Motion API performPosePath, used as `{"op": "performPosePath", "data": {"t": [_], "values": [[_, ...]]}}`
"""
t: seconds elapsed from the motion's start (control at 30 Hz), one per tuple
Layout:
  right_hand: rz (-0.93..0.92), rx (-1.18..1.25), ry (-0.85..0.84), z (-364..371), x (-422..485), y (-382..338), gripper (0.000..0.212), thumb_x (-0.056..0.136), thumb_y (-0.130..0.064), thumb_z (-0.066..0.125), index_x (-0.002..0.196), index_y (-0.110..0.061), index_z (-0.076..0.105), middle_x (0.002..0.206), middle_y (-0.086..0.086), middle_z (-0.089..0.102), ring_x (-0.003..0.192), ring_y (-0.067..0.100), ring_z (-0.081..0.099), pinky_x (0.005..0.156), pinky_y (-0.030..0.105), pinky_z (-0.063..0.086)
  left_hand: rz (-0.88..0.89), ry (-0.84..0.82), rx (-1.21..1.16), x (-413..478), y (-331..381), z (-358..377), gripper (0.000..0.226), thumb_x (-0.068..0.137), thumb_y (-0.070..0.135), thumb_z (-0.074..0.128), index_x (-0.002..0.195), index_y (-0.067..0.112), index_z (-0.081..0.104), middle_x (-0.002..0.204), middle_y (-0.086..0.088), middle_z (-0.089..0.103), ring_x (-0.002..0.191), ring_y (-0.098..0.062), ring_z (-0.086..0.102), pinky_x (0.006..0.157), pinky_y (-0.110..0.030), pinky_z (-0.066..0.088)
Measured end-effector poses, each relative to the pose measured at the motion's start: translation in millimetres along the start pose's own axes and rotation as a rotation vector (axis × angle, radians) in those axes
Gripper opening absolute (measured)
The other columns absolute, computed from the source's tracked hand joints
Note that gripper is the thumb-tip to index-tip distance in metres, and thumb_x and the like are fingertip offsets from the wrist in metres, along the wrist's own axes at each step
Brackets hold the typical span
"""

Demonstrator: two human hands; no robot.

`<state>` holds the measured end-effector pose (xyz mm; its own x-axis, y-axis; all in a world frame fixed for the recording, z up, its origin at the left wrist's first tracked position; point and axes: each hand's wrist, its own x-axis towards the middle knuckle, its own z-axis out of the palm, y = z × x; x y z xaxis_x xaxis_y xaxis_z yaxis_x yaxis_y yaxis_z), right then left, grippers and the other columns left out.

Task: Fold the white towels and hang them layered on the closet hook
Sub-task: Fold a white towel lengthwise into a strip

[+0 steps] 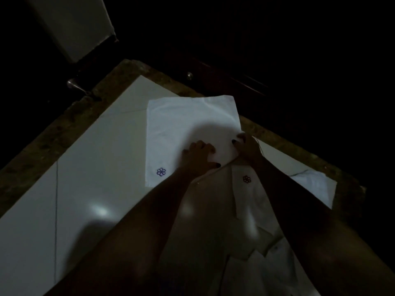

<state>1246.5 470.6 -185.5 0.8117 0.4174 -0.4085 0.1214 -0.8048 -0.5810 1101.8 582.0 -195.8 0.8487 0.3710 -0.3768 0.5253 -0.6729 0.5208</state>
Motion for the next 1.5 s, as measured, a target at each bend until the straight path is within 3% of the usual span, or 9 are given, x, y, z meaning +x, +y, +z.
{"op": "performPosePath", "data": {"t": [0.3, 0.37, 0.43, 0.5, 0.6, 0.73, 1.03, 1.3, 1.5], "values": [[-0.078, 0.167, 0.018, -3, -12, 0, 0.039, 0.092, -0.002, 0.062, 0.129, 0.004, 0.051, 0.129, 0.022, 0.056, 0.111, 0.03, 0.056, 0.081, 0.029, 0.047, -0.111, -0.06, 0.077, 24, 14, -1, 0.032, 0.084, 0.046, 0.069, 0.108, 0.026, 0.062, 0.14, -0.01, 0.039, 0.132, -0.035, 0.031, 0.105, -0.056, 0.027], [-0.071, 0.276, 0.064, -11, -19, -14, 0.036, 0.092, -0.002, 0.062, 0.126, 0.004, 0.052, 0.12, 0.021, 0.06, 0.107, 0.031, 0.057, 0.088, 0.033, 0.053, -0.119, -0.081, -0.005, 24, 15, -14, 0.03, 0.086, 0.044, 0.069, 0.108, 0.025, 0.066, 0.137, -0.011, 0.043, 0.132, -0.036, 0.033, 0.106, -0.056, 0.031], [-0.086, 0.351, 0.153, -26, -26, -36, 0.016, 0.091, 0.0, 0.062, 0.105, 0.006, 0.058, 0.091, 0.012, 0.062, 0.084, 0.025, 0.057, 0.068, 0.016, 0.052, -0.095, -0.04, -0.182, 22, 17, -36, 0.029, 0.085, 0.037, 0.073, 0.105, 0.016, 0.069, 0.128, -0.011, 0.054, 0.126, -0.033, 0.043, 0.104, -0.048, 0.038], [-0.056, 0.396, 0.179, -47, -33, -63, 0.021, 0.091, -0.003, 0.061, 0.109, 0.006, 0.057, 0.09, 0.01, 0.06, 0.082, 0.025, 0.059, 0.069, 0.021, 0.054, -0.034, 0.015, -0.39, 14, 21, -70, 0.025, 0.082, 0.023, 0.077, 0.094, 0.002, 0.07, 0.11, -0.015, 0.066, 0.107, -0.026, 0.058, 0.097, -0.038, 0.044], [-0.043, 0.473, 0.16, -89, -53, -108, 0.023, 0.094, -0.005, 0.057, 0.117, 0.002, 0.055, 0.108, 0.019, 0.062, 0.104, 0.035, 0.062, 0.088, 0.047, 0.055, 0.109, 0.109, -0.589, -5, 35, -137, 0.005, 0.079, -0.005, 0.073, 0.077, -0.004, 0.069, 0.079, -0.015, 0.064, 0.073, -0.014, 0.055, 0.076, -0.029, 0.045], [-0.153, 0.43, 0.257, -164, -98, -190, 0.019, 0.098, -0.005, 0.05, 0.115, 0.001, 0.056, 0.108, 0.017, 0.06, 0.1, 0.027, 0.058, 0.079, 0.033, 0.049, 0.136, 0.044, -0.628, -38, 81, -250, 0.026, 0.085, -0.004, 0.066, 0.067, 0.013, 0.06, 0.065, 0.001, 0.055, 0.062, -0.008, 0.051, 0.062, -0.02, 0.045], [-0.348, 0.331, 0.113, -385, -214, -436, 0.02, 0.091, -0.006, 0.058, 0.11, -0.012, 0.056, 0.091, -0.002, 0.06, 0.08, 0.01, 0.057, 0.062, 0.022, 0.045, 0.209, 0.131, -0.857, -138, 224, -548, 0.01, 0.1, 0.018, 0.051, 0.101, 0.016, 0.061, 0.099, 0.005, 0.066, 0.088, -0.007, 0.059, 0.078, -0.024, 0.047], [-0.484, 0.334, -0.041, -529, -338, -616, 0.015, 0.09, -0.001, 0.059, 0.102, -0.004, 0.066, 0.091, 0.012, 0.066, 0.08, 0.016, 0.061, 0.071, 0.027, 0.049, 0.28, 0.26, -0.924, -257, 321, -742, 0.028, 0.103, 0.021, 0.045, 0.126, 0.013, 0.059, 0.102, 0.001, 0.065, 0.08, -0.007, 0.061, 0.063, -0.014, 0.049], [-0.581, 0.251, -0.123, -602, -457, -710, 0.014, 0.087, -0.004, 0.063, 0.098, -0.004, 0.071, 0.088, 0.009, 0.07, 0.078, 0.013, 0.064, 0.069, 0.023, 0.051, 0.326, 0.21, -0.795, -380, 361, -861, 0.031, 0.106, 0.03, 0.036, 0.112, 0.021, 0.065, 0.088, -0.001, 0.068, 0.06, -0.005, 0.058, 0.057, -0.016, 0.048]]}}
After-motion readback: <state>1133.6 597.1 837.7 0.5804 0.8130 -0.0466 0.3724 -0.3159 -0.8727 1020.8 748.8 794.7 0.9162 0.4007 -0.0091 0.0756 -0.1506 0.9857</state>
